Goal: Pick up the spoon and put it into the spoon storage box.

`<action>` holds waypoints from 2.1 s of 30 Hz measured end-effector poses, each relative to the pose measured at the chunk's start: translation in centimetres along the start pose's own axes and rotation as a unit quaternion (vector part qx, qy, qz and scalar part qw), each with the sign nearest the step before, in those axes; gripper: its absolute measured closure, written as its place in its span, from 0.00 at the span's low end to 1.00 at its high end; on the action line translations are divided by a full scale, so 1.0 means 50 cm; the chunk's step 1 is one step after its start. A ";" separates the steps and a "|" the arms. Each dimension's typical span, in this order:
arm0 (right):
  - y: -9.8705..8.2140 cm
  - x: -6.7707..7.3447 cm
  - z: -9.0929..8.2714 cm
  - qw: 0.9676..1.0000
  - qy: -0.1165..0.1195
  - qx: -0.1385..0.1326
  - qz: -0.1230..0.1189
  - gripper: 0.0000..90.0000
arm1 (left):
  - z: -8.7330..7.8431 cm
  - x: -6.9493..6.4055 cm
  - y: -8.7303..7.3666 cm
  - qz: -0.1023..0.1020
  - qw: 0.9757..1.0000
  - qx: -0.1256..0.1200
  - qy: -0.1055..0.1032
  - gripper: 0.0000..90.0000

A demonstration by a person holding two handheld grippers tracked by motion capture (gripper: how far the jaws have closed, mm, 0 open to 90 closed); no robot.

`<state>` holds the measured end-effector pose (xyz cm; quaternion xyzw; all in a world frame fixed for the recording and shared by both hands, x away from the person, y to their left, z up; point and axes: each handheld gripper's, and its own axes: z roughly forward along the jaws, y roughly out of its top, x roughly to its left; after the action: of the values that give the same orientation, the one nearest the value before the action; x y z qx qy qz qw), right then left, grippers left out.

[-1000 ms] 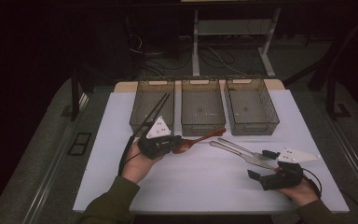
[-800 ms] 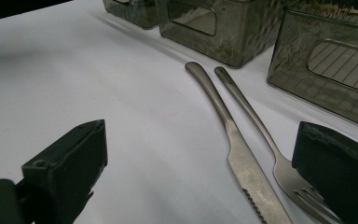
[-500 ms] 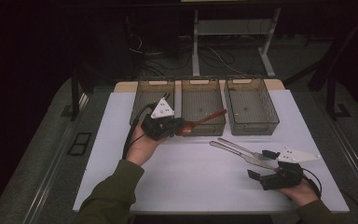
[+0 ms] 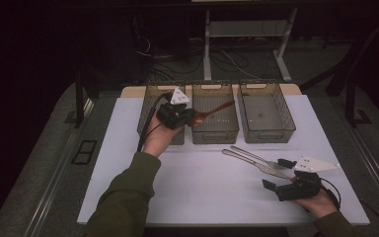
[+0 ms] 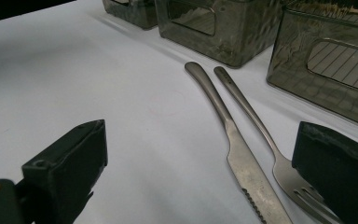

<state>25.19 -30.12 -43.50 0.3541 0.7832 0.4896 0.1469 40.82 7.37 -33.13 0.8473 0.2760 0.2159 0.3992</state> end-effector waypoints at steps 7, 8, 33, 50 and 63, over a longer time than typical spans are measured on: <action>0.000 0.000 -0.001 1.000 0.001 0.000 -0.001 0.03 | 0.046 0.010 0.020 -0.012 1.000 0.022 0.015 0.95; 0.000 0.000 -0.001 1.000 0.001 -0.001 -0.001 0.03 | 0.053 0.012 0.022 -0.009 0.999 0.026 0.017 0.95; 0.000 -0.002 -0.003 1.000 0.002 -0.003 0.001 0.03 | 0.138 0.005 0.011 -0.018 0.994 0.105 0.019 0.95; 0.000 -0.002 -0.003 1.000 0.002 -0.003 0.002 0.03 | 0.149 0.001 0.004 -0.024 0.993 0.117 -0.004 0.90; 0.000 -0.003 -0.001 1.000 0.001 -0.003 0.003 0.03 | 0.118 0.002 0.014 -0.033 0.997 0.061 -0.039 0.71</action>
<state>25.28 -30.25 -43.50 0.3556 0.7805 0.4931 0.1457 44.57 3.77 -36.03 0.8683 0.3004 0.1525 0.3641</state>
